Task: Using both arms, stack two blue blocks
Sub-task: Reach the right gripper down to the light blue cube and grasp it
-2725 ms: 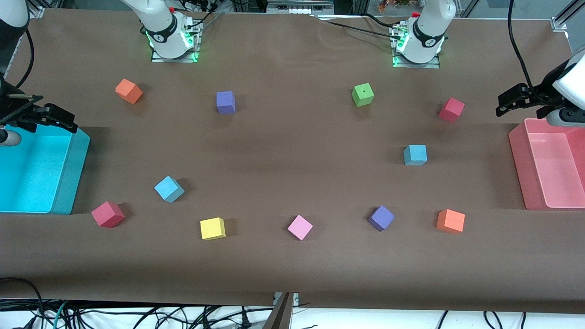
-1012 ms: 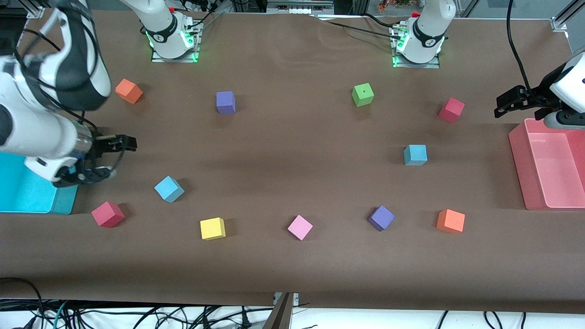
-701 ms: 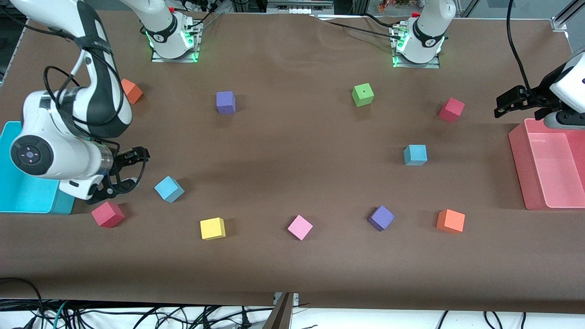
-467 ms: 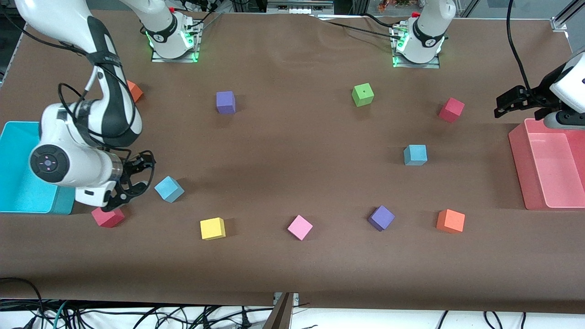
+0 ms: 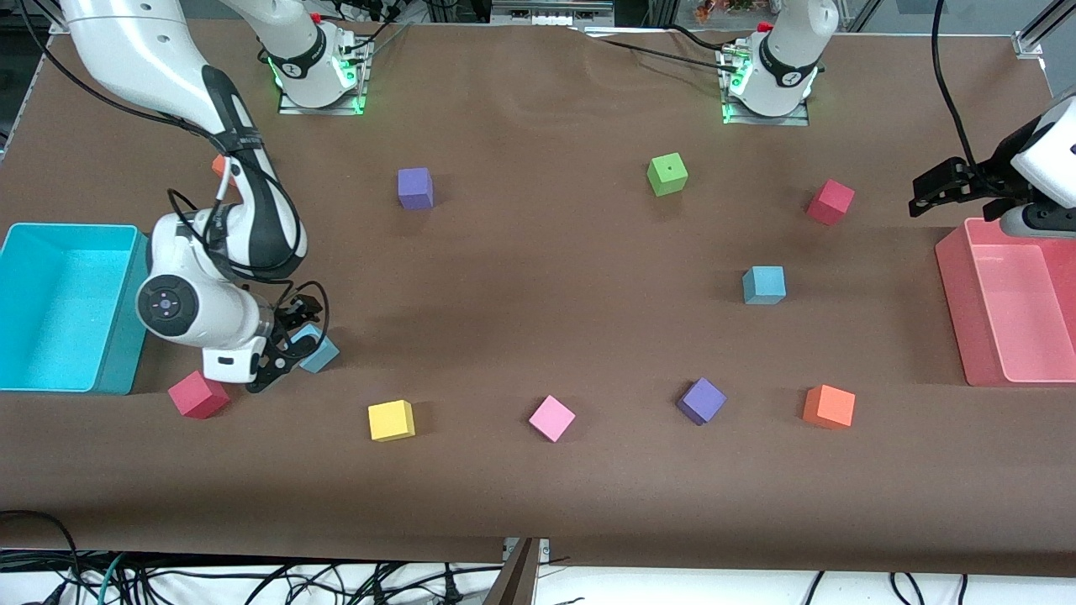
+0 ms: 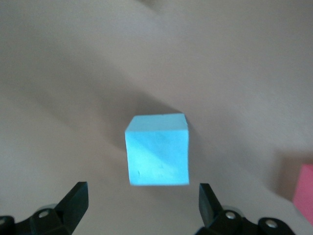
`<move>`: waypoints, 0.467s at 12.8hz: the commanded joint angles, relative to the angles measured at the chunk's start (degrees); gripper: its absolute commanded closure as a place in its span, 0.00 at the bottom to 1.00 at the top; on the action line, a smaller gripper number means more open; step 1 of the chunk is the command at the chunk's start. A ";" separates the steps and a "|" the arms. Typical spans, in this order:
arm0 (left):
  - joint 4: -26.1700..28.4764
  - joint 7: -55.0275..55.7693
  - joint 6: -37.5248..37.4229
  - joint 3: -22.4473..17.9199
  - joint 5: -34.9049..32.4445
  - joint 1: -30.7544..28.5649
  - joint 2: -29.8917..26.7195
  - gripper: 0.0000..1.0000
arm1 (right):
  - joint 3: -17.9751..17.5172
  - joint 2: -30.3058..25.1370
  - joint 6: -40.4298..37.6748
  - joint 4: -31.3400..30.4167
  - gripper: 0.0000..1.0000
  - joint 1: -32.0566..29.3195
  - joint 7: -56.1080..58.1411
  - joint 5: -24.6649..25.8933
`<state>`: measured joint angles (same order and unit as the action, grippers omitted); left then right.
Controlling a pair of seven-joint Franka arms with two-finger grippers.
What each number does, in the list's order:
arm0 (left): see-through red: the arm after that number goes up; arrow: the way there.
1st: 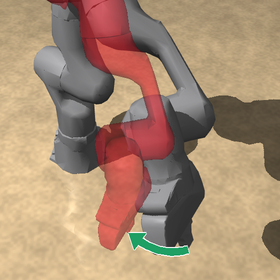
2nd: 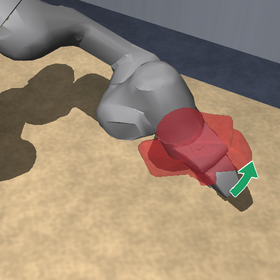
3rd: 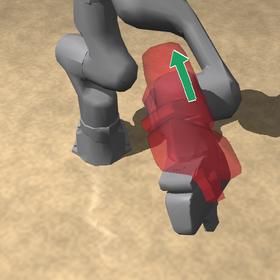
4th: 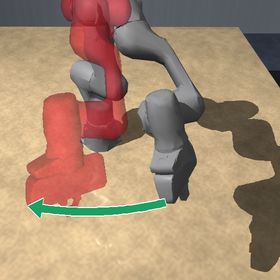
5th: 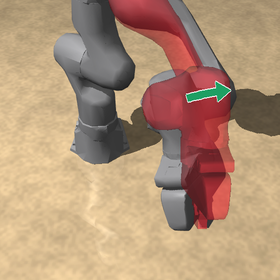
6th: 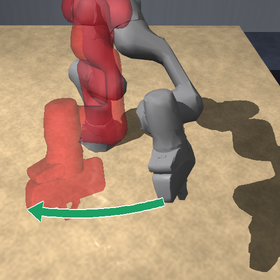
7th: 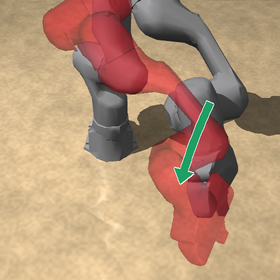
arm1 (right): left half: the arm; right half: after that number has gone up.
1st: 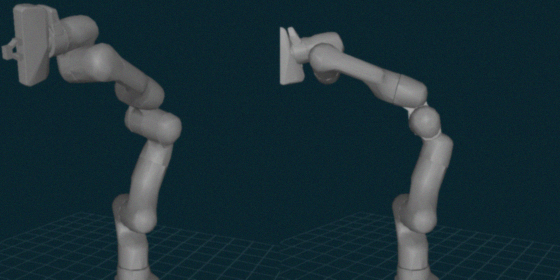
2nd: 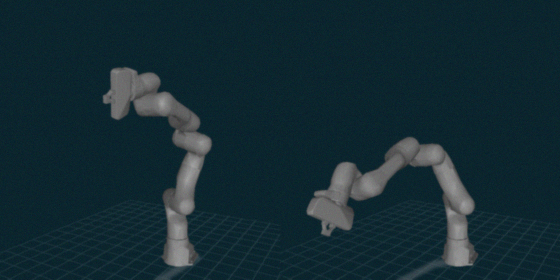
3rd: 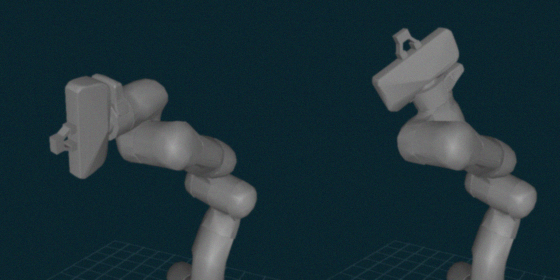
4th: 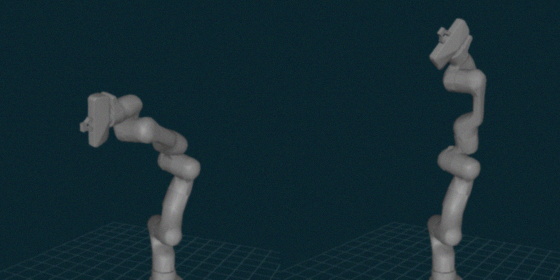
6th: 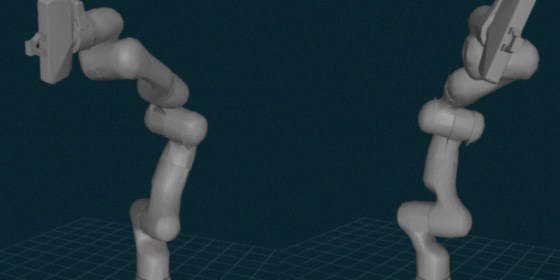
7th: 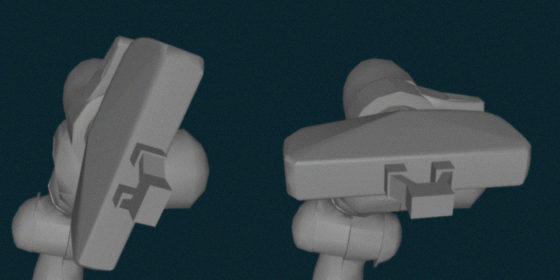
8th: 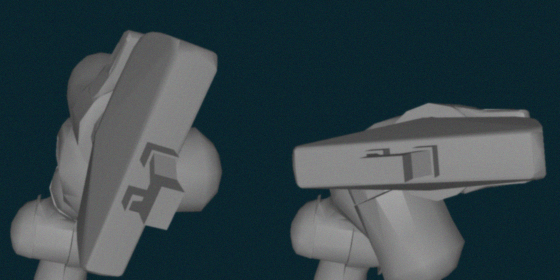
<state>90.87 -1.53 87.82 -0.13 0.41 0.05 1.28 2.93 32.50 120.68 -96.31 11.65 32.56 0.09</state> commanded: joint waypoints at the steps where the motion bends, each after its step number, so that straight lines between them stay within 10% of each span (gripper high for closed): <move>1: -0.51 -0.66 0.08 0.13 -1.03 -0.14 0.13 0.00 | -0.38 0.02 4.38 -2.74 0.00 -0.22 3.11 -0.97; 6: -0.51 -0.66 0.08 0.13 -1.03 -0.14 0.13 0.00 | -0.38 2.04 9.47 -4.58 0.00 -0.31 3.82 -0.97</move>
<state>90.87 -1.53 87.82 -0.13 0.41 0.05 1.28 2.77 34.47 127.80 -99.40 11.61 34.84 0.09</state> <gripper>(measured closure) 0.000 0.000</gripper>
